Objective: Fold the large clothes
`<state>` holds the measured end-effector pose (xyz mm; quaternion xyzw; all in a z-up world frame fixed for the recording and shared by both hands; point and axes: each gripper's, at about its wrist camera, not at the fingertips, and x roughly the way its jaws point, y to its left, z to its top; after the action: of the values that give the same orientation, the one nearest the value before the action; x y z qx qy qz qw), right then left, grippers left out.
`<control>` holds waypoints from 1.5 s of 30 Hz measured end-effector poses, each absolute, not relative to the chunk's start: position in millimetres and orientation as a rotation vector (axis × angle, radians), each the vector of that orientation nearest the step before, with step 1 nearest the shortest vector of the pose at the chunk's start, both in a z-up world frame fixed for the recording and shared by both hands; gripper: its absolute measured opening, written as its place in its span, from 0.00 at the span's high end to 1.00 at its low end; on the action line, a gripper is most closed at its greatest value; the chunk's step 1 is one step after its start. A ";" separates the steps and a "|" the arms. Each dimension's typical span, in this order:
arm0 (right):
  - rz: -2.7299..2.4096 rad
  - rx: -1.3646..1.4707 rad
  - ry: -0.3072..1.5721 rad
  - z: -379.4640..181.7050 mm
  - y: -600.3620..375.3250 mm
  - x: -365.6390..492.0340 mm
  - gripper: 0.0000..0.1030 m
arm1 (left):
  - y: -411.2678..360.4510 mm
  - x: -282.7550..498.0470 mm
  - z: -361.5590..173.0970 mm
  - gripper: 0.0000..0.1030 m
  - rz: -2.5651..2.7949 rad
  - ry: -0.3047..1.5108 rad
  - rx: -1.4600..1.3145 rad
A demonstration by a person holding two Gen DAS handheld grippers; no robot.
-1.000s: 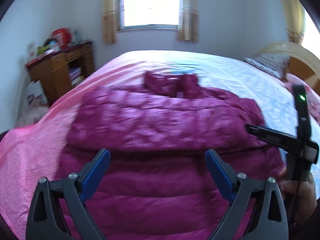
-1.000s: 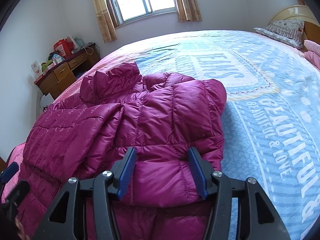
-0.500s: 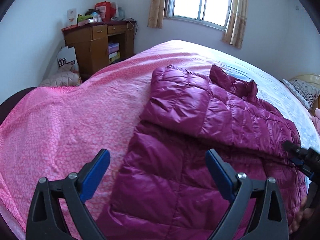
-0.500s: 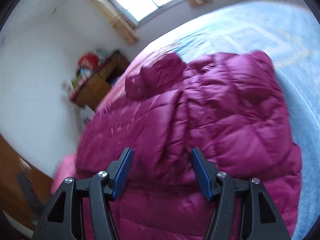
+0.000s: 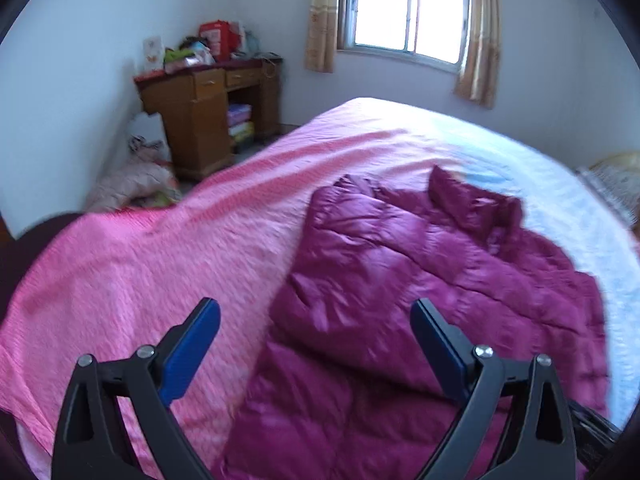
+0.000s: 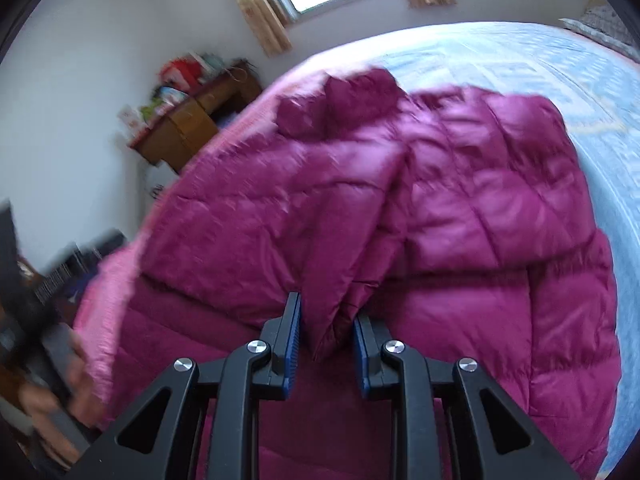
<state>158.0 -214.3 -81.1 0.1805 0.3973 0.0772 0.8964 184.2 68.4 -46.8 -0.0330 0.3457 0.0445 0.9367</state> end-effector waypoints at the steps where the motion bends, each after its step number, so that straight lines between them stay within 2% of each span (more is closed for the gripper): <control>1: 0.165 0.396 0.821 -82.0 -217.8 159.1 0.76 | 65.0 192.7 -53.3 0.05 0.118 0.724 -0.031; 4: 0.177 0.436 0.846 -79.5 -225.5 159.6 0.74 | 64.4 215.1 -81.9 0.05 0.159 0.841 0.014; 8: 0.086 0.474 0.796 -58.3 -243.9 137.6 0.62 | 75.7 216.1 -99.8 0.01 0.165 0.852 -0.034; 11: 0.034 0.401 0.682 -28.2 -246.7 124.8 0.61 | 74.9 218.2 -102.1 0.00 0.188 0.852 -0.014; 15: 0.089 0.235 0.666 -3.5 -219.8 153.2 0.62 | 70.7 218.5 -104.5 0.00 0.211 0.850 0.002; 18: 0.111 0.165 0.717 -12.9 -205.4 185.0 0.62 | 67.7 215.3 -105.2 0.00 0.215 0.835 0.017; 22: 0.053 0.130 0.836 -56.3 -208.6 208.5 0.61 | 70.9 213.3 -107.2 0.00 0.190 0.835 -0.005; 24: 0.050 0.123 0.824 -72.1 -215.7 206.6 0.56 | 72.5 212.9 -108.2 0.00 0.177 0.840 -0.024; 27: 0.061 0.177 0.818 -72.9 -224.7 206.4 0.56 | 74.3 211.8 -108.6 0.00 0.172 0.841 -0.040; 33: 0.040 0.104 0.814 -75.2 -212.6 206.0 0.52 | 81.3 203.9 -104.7 0.00 0.161 0.864 -0.096; 38: 0.071 0.148 0.798 -76.0 -219.3 203.9 0.45 | 72.2 192.1 -66.2 0.01 0.141 0.770 -0.088; 42: 0.066 0.134 0.797 -75.3 -216.0 203.3 0.41 | 54.5 217.9 -33.5 0.00 0.134 0.712 -0.054; 45: 0.055 0.116 0.797 -75.6 -213.1 203.3 0.39 | 46.1 251.0 -31.0 0.00 0.149 0.749 -0.080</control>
<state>203.3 -213.1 -75.6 0.0563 0.3876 0.0266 0.9197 251.0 46.1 -31.0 -0.0391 0.3652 0.0729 0.9272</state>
